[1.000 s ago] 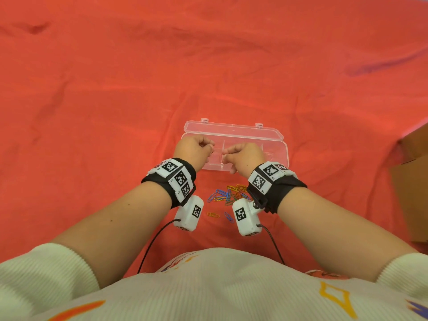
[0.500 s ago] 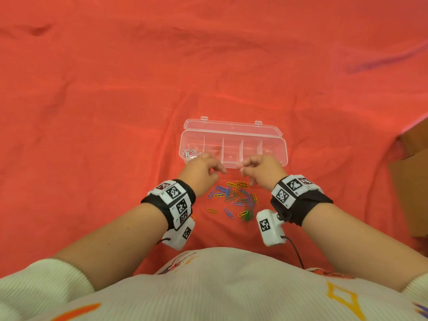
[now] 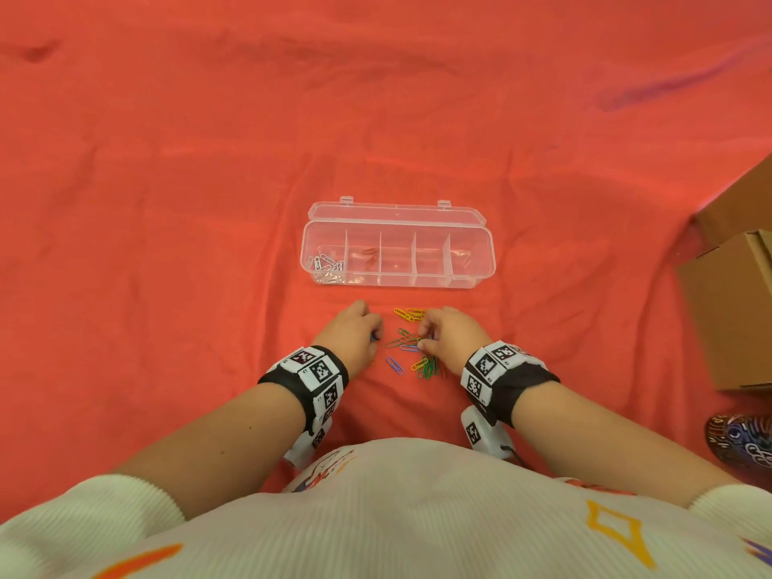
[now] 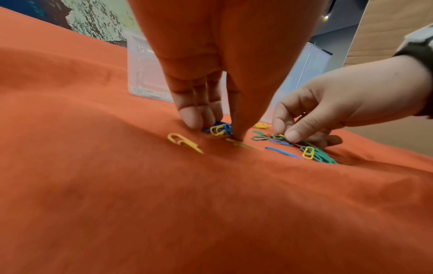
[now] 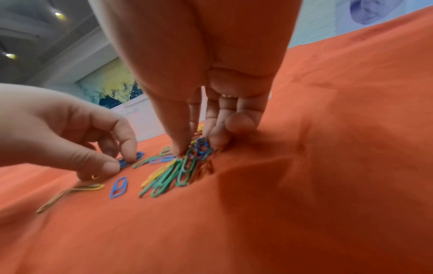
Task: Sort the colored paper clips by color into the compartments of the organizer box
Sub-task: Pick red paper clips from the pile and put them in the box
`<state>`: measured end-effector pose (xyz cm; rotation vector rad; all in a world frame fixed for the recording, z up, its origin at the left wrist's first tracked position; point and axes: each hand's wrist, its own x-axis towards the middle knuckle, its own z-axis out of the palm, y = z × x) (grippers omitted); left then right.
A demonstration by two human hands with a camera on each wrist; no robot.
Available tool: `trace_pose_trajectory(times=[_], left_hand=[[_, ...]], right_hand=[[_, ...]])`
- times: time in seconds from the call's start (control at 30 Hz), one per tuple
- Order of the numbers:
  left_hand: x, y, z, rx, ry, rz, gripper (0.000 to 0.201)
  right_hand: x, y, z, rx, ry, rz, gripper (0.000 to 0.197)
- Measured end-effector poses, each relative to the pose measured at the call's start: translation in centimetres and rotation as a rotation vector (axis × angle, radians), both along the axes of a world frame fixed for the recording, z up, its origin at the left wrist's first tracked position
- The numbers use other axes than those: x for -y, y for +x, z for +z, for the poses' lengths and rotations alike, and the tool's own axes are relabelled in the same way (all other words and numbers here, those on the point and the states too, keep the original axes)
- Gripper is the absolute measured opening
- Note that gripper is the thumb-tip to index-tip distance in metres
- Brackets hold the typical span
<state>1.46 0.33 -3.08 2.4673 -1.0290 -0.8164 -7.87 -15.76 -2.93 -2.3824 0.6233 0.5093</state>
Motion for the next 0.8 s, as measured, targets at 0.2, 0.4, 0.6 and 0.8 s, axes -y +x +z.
trace_pose_trajectory(times=[0.2, 0.4, 0.6, 0.8], left_hand=[[-0.8, -0.3, 0.1, 0.035, 0.079, 0.106, 0.013], [0.6, -1.8, 0.6, 0.086, -0.015, 0.055, 0.020], [3.0, -3.1, 0.1, 0.053, -0.031, -0.005, 0.029], [4.2, -3.1, -0.2, 0.054, -0.002, 0.067, 0.024]], right_hand=[[0.3, -1.3, 0.0, -0.037, 0.034, -0.078, 0.016], [0.5, -2.5, 0.0, -0.023, 0.088, -0.087, 0.023], [1.0, -3.4, 0.4, 0.034, 0.106, -0.194, 0.023], [1.9, -4.2, 0.7, 0.066, 0.159, -0.280, 0.002]])
